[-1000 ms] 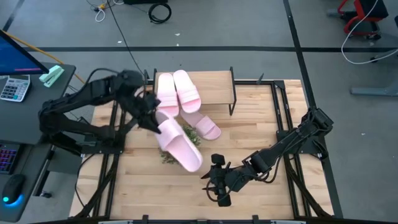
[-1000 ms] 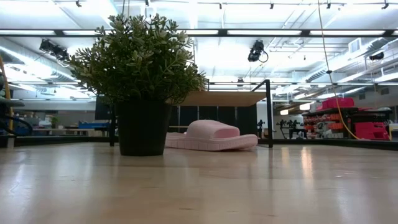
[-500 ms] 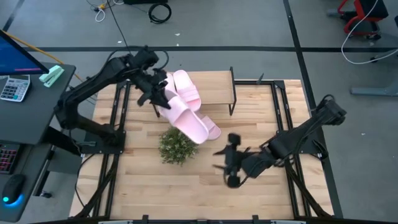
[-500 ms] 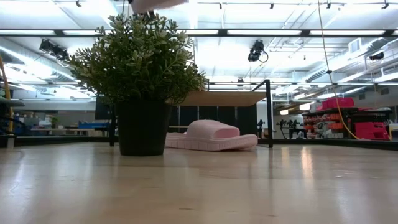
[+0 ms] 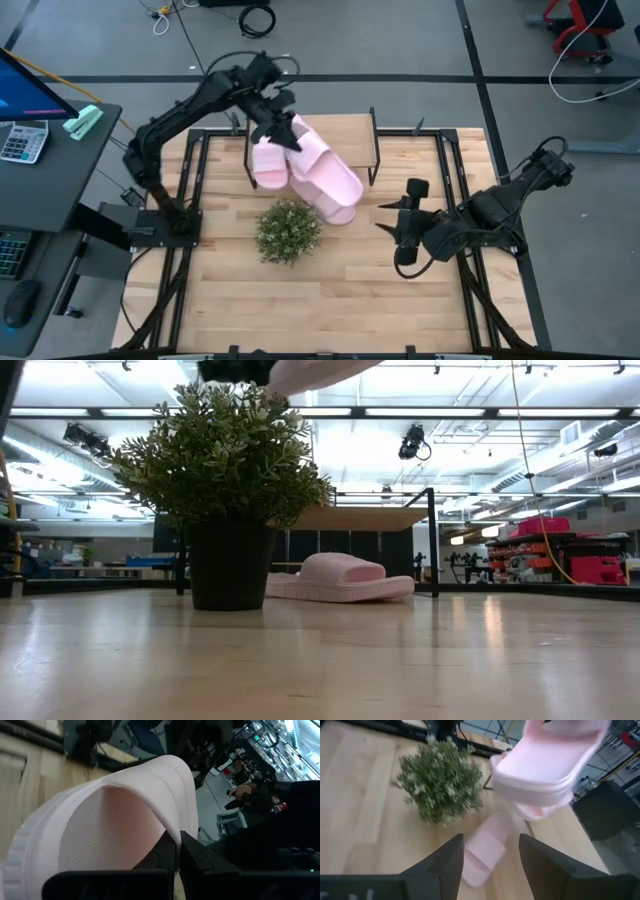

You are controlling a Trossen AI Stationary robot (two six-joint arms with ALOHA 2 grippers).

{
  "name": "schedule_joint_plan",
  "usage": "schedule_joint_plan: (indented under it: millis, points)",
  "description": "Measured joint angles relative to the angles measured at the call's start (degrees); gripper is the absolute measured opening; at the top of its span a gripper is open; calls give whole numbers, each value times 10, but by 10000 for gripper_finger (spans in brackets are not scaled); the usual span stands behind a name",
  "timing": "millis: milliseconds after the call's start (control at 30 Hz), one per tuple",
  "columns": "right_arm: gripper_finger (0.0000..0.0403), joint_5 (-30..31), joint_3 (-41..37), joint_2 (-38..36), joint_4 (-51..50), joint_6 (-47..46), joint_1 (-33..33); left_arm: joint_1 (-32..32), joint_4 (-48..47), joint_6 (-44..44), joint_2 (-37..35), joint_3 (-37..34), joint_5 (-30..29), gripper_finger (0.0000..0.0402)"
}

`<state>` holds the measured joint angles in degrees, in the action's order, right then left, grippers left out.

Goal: Pick and place slides into the shelf
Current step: Put the pink slide on the shelf

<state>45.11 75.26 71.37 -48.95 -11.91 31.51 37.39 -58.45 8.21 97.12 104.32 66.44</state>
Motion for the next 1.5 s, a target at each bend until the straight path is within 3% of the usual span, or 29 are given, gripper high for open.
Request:
schedule_joint_plan:
  millis: [233, 433, 833, 1067, 1300, 1400, 1500]
  points:
    - [197, 16, 0, -20, -51, 16, -23, 0, -66, 1, 104, 193, -1, 11]
    - [197, 16, 0, -41, -51, 63, -29, 5, -138, 20, 171, 288, -24, 11]
    - [197, 16, 0, -65, -50, 66, -43, 57, -161, 95, 214, 295, -33, 11]
    - [197, 16, 0, -64, -46, 65, -108, 68, -116, 125, 226, 295, -36, 11]
    - [197, -7, 0, -64, -31, 66, -172, 29, 0, 145, 226, 295, -100, 11]
    - [197, -8, 0, -64, -21, 66, -186, 16, -21, 195, 225, 295, -164, 11]
    - [197, -15, 0, -64, -14, 65, -196, 16, -71, 243, 225, 295, -188, 11]
